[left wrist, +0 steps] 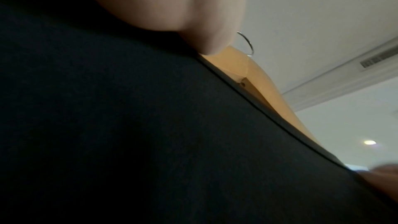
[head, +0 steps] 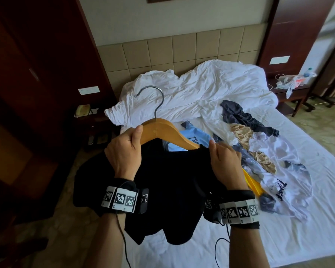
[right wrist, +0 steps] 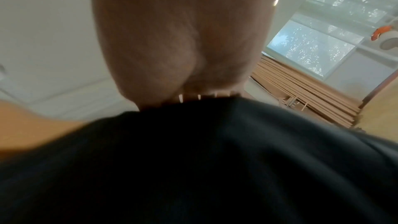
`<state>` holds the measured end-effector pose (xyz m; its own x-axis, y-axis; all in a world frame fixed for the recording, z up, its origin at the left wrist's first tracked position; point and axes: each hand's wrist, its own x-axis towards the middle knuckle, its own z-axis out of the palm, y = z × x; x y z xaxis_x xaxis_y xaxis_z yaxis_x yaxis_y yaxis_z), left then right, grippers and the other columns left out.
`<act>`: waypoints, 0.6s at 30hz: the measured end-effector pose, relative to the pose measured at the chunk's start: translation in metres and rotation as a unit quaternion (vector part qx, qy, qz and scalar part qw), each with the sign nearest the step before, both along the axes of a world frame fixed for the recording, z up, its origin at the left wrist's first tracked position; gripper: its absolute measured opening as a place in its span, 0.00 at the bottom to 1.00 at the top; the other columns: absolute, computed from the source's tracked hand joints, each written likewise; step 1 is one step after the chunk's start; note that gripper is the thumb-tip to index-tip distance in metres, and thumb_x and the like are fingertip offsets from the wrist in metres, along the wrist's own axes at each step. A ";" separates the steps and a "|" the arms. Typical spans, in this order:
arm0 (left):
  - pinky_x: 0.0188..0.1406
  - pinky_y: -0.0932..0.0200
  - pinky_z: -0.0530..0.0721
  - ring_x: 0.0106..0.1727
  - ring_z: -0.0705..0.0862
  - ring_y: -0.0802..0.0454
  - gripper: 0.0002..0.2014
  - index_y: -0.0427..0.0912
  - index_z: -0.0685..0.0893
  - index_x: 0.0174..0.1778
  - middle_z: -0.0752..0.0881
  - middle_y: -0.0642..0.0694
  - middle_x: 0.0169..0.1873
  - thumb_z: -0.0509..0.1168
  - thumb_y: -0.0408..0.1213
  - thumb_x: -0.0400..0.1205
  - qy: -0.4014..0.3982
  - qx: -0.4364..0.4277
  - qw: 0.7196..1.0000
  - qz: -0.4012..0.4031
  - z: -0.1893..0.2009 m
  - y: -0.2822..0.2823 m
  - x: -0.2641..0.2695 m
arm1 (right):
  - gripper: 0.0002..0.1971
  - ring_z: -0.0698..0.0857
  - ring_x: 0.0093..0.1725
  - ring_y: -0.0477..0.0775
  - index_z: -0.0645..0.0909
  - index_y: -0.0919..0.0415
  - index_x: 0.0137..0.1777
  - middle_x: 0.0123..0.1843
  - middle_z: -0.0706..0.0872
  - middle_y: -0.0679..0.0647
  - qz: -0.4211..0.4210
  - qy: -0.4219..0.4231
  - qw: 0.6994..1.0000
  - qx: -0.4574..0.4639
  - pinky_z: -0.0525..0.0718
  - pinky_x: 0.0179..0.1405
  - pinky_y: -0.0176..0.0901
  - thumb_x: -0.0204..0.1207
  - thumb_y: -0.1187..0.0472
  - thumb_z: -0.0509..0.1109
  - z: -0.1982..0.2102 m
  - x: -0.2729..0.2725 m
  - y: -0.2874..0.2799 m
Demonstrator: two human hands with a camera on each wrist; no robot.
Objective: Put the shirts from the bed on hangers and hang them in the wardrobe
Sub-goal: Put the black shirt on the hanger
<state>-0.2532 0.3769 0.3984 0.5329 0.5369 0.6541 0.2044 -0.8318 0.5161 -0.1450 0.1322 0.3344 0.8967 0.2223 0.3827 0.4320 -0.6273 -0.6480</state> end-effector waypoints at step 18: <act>0.37 0.51 0.79 0.34 0.84 0.52 0.32 0.48 0.82 0.41 0.85 0.52 0.32 0.59 0.78 0.78 0.128 0.071 0.970 -0.194 -0.057 -0.044 0.029 | 0.12 0.86 0.37 0.46 0.87 0.59 0.45 0.37 0.90 0.51 0.042 0.050 0.954 0.293 0.76 0.36 0.30 0.89 0.54 0.71 0.049 -0.028 0.039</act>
<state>-0.2245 0.3331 0.3413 0.8319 0.1768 0.5261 -0.0325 -0.9307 0.3642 -0.1726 0.1708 0.3832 0.9239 0.0697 0.3763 0.3820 -0.1101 -0.9176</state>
